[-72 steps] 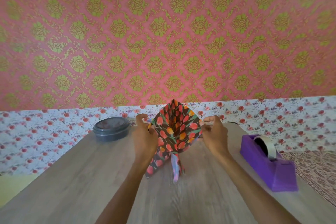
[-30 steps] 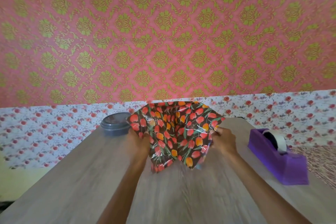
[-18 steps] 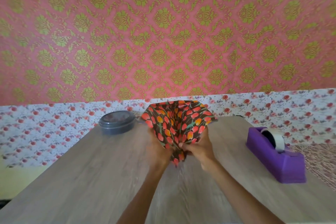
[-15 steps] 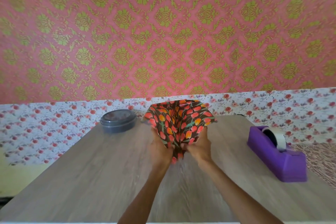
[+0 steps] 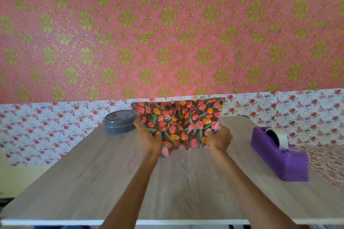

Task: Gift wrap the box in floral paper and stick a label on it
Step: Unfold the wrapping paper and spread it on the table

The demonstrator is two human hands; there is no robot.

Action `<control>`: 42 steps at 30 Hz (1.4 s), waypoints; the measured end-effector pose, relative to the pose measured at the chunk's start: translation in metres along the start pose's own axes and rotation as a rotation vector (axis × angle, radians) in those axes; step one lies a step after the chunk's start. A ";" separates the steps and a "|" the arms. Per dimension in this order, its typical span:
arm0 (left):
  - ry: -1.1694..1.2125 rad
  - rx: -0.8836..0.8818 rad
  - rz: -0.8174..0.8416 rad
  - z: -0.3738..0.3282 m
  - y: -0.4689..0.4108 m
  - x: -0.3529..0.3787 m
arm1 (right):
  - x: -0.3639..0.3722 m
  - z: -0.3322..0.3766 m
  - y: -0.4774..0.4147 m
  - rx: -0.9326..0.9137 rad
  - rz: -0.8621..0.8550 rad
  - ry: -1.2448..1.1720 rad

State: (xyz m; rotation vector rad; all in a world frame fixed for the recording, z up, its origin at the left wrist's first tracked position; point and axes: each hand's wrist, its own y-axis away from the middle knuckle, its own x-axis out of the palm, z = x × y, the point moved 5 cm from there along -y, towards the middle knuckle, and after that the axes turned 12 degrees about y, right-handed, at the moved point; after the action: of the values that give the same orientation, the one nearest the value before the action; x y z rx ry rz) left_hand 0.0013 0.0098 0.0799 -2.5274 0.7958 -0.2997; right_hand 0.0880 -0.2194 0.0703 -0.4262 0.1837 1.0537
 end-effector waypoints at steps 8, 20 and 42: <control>-0.031 0.062 -0.010 0.010 -0.013 -0.023 | -0.035 -0.008 -0.024 -0.003 -0.087 0.076; -0.438 -0.232 0.232 0.079 -0.021 -0.030 | -0.026 -0.061 -0.051 0.038 0.011 0.440; -0.912 0.021 1.042 0.113 0.024 0.075 | 0.097 -0.080 -0.009 -0.687 0.693 1.034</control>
State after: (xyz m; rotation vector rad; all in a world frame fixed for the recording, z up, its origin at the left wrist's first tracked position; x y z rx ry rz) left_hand 0.0885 -0.0102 -0.0250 -1.5773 1.4555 1.0633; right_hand 0.1475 -0.1788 -0.0332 -1.6041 0.9508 1.4760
